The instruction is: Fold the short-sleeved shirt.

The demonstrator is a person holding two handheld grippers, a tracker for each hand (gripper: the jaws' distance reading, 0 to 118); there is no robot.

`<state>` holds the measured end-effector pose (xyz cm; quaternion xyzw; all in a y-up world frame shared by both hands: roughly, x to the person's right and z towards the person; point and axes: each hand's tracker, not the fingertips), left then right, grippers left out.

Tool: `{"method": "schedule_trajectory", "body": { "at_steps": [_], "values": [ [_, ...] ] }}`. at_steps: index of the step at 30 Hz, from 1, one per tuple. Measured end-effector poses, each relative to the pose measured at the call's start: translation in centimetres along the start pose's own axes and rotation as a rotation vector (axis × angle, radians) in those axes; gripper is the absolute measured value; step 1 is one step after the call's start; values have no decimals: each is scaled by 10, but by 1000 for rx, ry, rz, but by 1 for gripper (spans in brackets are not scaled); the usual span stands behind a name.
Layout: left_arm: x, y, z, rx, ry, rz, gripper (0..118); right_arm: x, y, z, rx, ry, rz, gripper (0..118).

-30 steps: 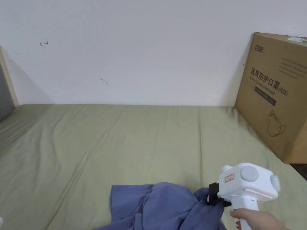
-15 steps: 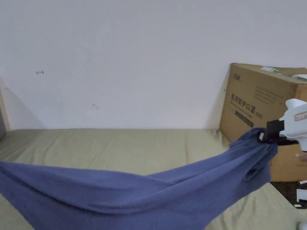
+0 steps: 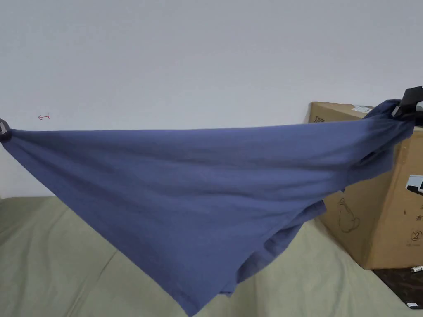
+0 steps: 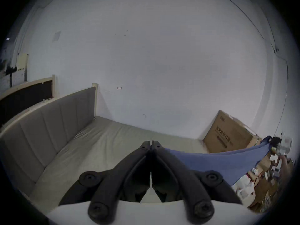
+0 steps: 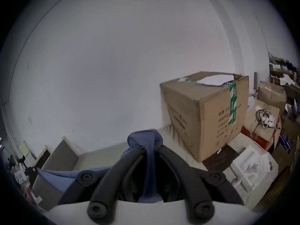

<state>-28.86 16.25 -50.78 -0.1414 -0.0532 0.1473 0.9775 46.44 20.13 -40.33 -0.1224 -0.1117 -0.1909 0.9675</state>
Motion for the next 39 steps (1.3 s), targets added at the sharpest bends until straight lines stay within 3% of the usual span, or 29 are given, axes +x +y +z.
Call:
{"method": "schedule_trajectory", "body": {
  "at_steps": [4, 7, 10, 13, 16, 18, 21, 26, 31, 32, 33, 34, 35, 36, 39],
  "values": [
    [22, -39, 1, -16, -17, 31, 0, 26, -32, -3, 2, 4, -12, 4],
    [12, -86, -18, -158, -19, 18, 0, 57, -82, -12, -105, -35, -8, 4],
    [-12, -155, -31, -313, 0, 1, 0, 99, -161, -22, -247, -74, -78, 4],
    [-46, -239, -32, -482, 29, 42, 0, 135, -258, -20, -385, -204, -69, 4],
    [-77, -314, -16, -610, 122, 57, 0, 173, -345, -8, -564, -232, -162, 4],
    [-93, -351, 1, -691, 132, 64, 0, 189, -392, 10, -655, -285, -179, 4],
    [-109, -379, 27, -734, 124, 59, 0, 204, -423, 34, -742, -278, -96, 4],
    [-117, -387, 61, -783, 102, 9, 0, 239, -418, 57, -767, -207, -161, 4],
    [-119, -383, 75, -817, 78, -5, 0, 234, -408, 66, -835, -171, -23, 4],
    [-118, -383, 77, -821, 64, -7, 4, 214, -410, 78, -829, -174, 4, 10],
    [-116, -382, 79, -824, 57, -2, 17, 209, -409, 78, -826, -184, 17, 31],
    [-115, -381, 80, -829, 64, 0, 48, 205, -409, 80, -823, -199, 22, 80],
    [-117, -380, 82, -827, 107, -19, 74, 201, -409, 83, -815, -220, 27, 103],
    [-117, -378, 85, -820, 113, -15, 92, 193, -408, 90, -818, -212, 19, 105],
    [-118, -363, 102, -763, 143, 43, 95, 177, -396, 104, -782, -151, -22, 105]
  ]
}}
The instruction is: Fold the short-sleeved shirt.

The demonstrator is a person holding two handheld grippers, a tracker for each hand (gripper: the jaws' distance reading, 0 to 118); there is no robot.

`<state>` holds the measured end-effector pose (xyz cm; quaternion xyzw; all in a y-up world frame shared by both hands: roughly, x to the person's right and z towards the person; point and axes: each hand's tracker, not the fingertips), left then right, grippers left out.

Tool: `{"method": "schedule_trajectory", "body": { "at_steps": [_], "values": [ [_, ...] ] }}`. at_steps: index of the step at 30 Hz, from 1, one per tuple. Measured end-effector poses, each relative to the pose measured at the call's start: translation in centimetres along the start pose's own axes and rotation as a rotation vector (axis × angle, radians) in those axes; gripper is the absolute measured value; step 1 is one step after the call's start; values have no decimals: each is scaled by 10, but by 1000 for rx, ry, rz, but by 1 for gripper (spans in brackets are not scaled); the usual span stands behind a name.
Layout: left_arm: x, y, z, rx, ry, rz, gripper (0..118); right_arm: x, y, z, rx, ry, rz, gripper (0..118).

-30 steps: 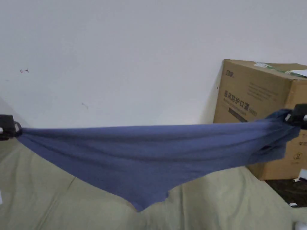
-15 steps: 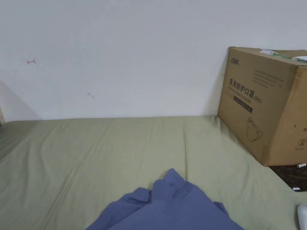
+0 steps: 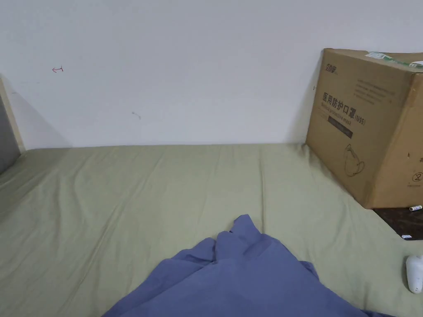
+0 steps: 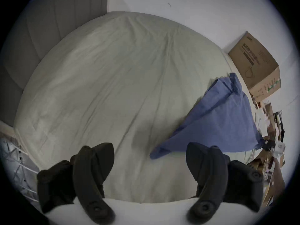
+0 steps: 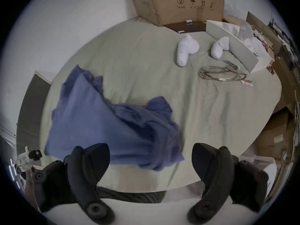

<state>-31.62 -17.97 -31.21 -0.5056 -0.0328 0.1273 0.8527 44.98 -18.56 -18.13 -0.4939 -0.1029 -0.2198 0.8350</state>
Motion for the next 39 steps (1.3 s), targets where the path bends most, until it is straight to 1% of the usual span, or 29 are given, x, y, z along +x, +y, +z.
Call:
{"method": "schedule_trajectory", "body": {
  "at_steps": [2, 3, 6, 7, 8, 9, 10, 11, 12, 13, 16, 17, 18, 21, 22, 23, 24, 25, 26, 27, 30, 32, 33, 34, 35, 36, 37, 38, 39],
  "values": [
    [4, -1, 20, 45, -36, 49, 95, -14, -1, 16, 42, -10, 13, 105],
    [9, -2, 33, 87, -38, 45, 95, -24, 0, 26, 84, 1, 32, 105],
    [26, -10, 74, 236, -15, -24, 95, -62, -5, 63, 226, 49, 95, 105],
    [32, -14, 86, 288, 2, -37, 96, -74, -7, 74, 277, 73, 116, 103],
    [29, -15, 94, 351, 15, -40, 95, -88, -10, 85, 336, 100, 144, 98],
    [33, -19, 106, 401, -7, -41, 90, -99, -11, 94, 396, 123, 174, 86],
    [36, -22, 114, 440, -30, -32, 72, -111, -15, 101, 453, 144, 191, 55],
    [38, -25, 121, 467, -61, -25, 47, -124, -19, 107, 498, 160, 214, 26],
    [43, -28, 125, 468, -86, -30, 7, -134, -20, 109, 536, 166, 225, 1],
    [47, -30, 127, 463, -68, -37, 0, -139, -21, 109, 576, 177, 224, 0],
    [45, -32, 130, 455, -41, -83, 0, -156, -17, 110, 539, 336, 219, 0],
    [41, -31, 124, 428, -48, -94, 0, -159, -13, 105, 517, 347, 226, 0],
    [37, -29, 114, 375, -62, -96, 0, -163, -11, 104, 518, 331, 227, 0],
    [30, -19, 66, 220, -54, -85, 0, -169, -3, 89, 494, 321, 239, 0],
    [27, -18, 50, 184, -42, -99, 6, -170, 0, 85, 486, 329, 231, 0],
    [28, -20, 37, 161, -24, -113, 27, -171, 3, 80, 472, 343, 213, 0],
    [29, -22, 27, 138, -6, -119, 68, -172, 5, 78, 456, 363, 201, 0],
    [27, -20, 11, 99, 1, -111, 95, -173, 7, 72, 443, 372, 201, 0],
    [24, -19, -5, 59, 1, -107, 104, -177, 10, 69, 385, 369, 207, 0],
    [22, -20, -16, 41, -18, -92, 101, -180, 13, 64, 355, 383, 238, 0],
    [14, -15, -48, 3, -4, -86, 101, -196, 16, 50, 328, 304, 346, 0],
    [9, -19, -77, -46, 6, -108, 97, -205, 25, 39, 299, 275, 375, 0],
    [10, -21, -83, -68, -3, -118, 94, -209, 31, 33, 290, 279, 370, 0],
    [16, -24, -84, -63, 26, -160, 81, -211, 40, 25, 272, 283, 366, 0],
    [23, -28, -78, -26, 99, -233, 73, -212, 51, 15, 243, 284, 359, 0],
    [28, -31, -72, 4, 59, -262, 60, -213, 62, 5, 205, 282, 349, 0],
    [31, -31, -65, 26, 18, -278, 37, -216, 73, -5, 172, 283, 342, 0],
    [34, -31, -59, 36, -23, -276, 2, -217, 86, -17, 157, 290, 343, 0],
    [37, -33, -52, 66, -32, -268, 2, -218, 96, -27, 164, 289, 348, 0]
  ]
}}
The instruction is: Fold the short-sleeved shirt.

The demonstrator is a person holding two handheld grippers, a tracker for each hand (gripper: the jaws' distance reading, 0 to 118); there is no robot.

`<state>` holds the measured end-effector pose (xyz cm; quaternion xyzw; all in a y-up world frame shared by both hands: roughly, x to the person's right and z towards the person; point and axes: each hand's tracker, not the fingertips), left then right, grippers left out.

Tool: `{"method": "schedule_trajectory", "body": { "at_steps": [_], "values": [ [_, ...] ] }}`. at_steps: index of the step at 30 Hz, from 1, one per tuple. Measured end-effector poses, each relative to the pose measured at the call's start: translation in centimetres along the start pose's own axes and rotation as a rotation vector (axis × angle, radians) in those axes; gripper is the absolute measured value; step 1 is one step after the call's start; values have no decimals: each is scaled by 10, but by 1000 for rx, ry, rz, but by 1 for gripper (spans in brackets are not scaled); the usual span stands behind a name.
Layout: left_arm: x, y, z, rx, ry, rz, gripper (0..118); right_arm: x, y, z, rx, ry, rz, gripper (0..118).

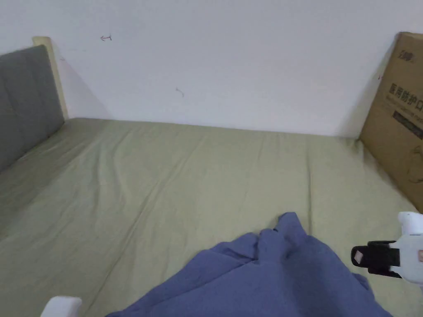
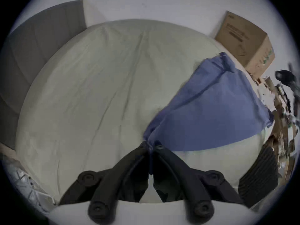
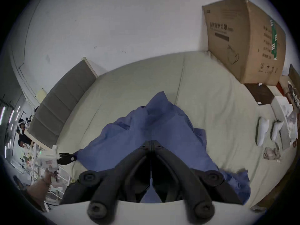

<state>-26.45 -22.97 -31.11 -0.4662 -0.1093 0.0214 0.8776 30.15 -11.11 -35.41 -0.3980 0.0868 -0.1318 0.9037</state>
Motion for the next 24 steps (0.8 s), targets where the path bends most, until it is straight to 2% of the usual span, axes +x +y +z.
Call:
{"method": "schedule_trajectory", "body": {
  "at_steps": [3, 4, 5, 6, 8, 10, 14, 15, 16, 17, 18, 19, 20, 21, 22, 24],
  "values": [
    [10, 2, 23, 52, 3, -1, 2, 5, 30, -43, -72, -88, 37, 1],
    [12, 4, 28, 68, 0, 14, 2, 12, 41, -61, -116, -99, 29, 27],
    [12, 4, 34, 85, -15, 50, 2, 19, 51, -81, -178, -114, 0, 71],
    [12, 5, 38, 96, -35, 83, 2, 25, 57, -98, -229, -134, -5, 107],
    [13, 7, 45, 115, -66, 133, 2, 37, 66, -127, -216, -171, -52, 106],
    [13, 11, 47, 118, -64, 136, 2, 53, 81, -160, -252, -167, -62, 106],
    [11, 10, 40, 99, -64, 145, 2, 67, 91, -217, -392, -172, -15, 104],
    [11, 11, 40, 95, -62, 143, 2, 70, 89, -228, -429, -188, -2, 100],
    [11, 11, 40, 91, -54, 140, 2, 74, 86, -237, -451, -219, 9, 94],
    [13, 14, 41, 87, -47, 138, 2, 75, 83, -242, -478, -229, 20, 80],
    [13, 15, 41, 86, -43, 138, 2, 75, 80, -245, -501, -223, 29, 57],
    [12, 15, 41, 84, -39, 139, 2, 74, 77, -243, -513, -202, 37, 40],
    [10, 15, 41, 87, -34, 138, 2, 69, 75, -236, -489, -233, 91, 5],
    [9, 15, 41, 91, -29, 139, 2, 65, 76, -228, -456, -225, 133, 0],
    [9, 15, 42, 95, -20, 142, 2, 59, 76, -218, -449, -189, 157, 0],
    [6, 15, 44, 101, -17, 150, 2, 55, 85, -189, -377, -185, 158, 0]
  ]
}}
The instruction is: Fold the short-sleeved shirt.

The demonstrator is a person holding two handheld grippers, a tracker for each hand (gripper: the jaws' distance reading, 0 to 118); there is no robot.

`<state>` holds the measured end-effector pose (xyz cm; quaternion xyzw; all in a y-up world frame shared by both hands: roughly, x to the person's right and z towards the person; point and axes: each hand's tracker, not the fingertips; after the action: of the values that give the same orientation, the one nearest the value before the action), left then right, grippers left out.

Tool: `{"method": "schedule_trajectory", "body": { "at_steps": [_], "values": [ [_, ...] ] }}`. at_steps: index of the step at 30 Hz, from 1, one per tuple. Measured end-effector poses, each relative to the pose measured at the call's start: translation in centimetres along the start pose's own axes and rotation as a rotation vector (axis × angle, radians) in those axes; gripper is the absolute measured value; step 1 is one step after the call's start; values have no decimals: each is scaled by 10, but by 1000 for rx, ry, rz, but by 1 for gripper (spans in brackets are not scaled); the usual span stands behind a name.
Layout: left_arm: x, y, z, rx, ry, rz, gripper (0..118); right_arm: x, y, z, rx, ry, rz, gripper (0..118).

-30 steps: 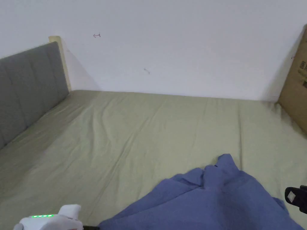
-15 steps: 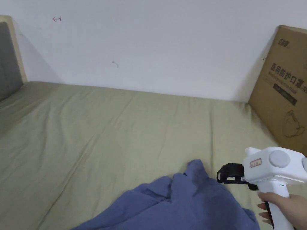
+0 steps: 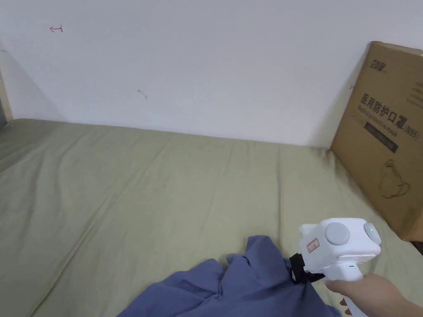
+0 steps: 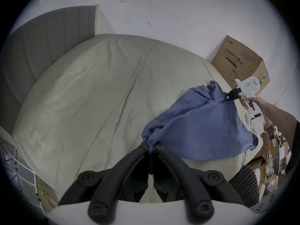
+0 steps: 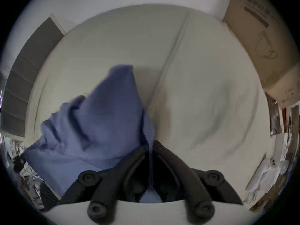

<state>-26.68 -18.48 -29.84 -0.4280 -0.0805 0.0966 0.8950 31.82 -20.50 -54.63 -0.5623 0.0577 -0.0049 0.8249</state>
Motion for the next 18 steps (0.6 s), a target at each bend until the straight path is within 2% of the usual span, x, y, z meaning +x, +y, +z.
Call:
{"method": "schedule_trajectory", "body": {
  "at_steps": [5, 9, 13, 14, 18],
  "values": [
    [6, 11, 23, 52, -36, 39, 2, 5, -23, 112, 194, 42, -4, 0],
    [20, 47, 57, 148, -63, -8, 2, 15, -50, 208, 341, -16, 7, 0],
    [51, 106, 98, 257, -59, -114, 2, 32, -74, 297, 532, -17, -98, 0],
    [57, 122, 108, 284, -68, -117, 2, 24, -85, 320, 552, -1, -119, 0],
    [81, 188, 130, 337, -92, -144, 2, 21, -90, 386, 650, 5, -160, 0]
  ]
}}
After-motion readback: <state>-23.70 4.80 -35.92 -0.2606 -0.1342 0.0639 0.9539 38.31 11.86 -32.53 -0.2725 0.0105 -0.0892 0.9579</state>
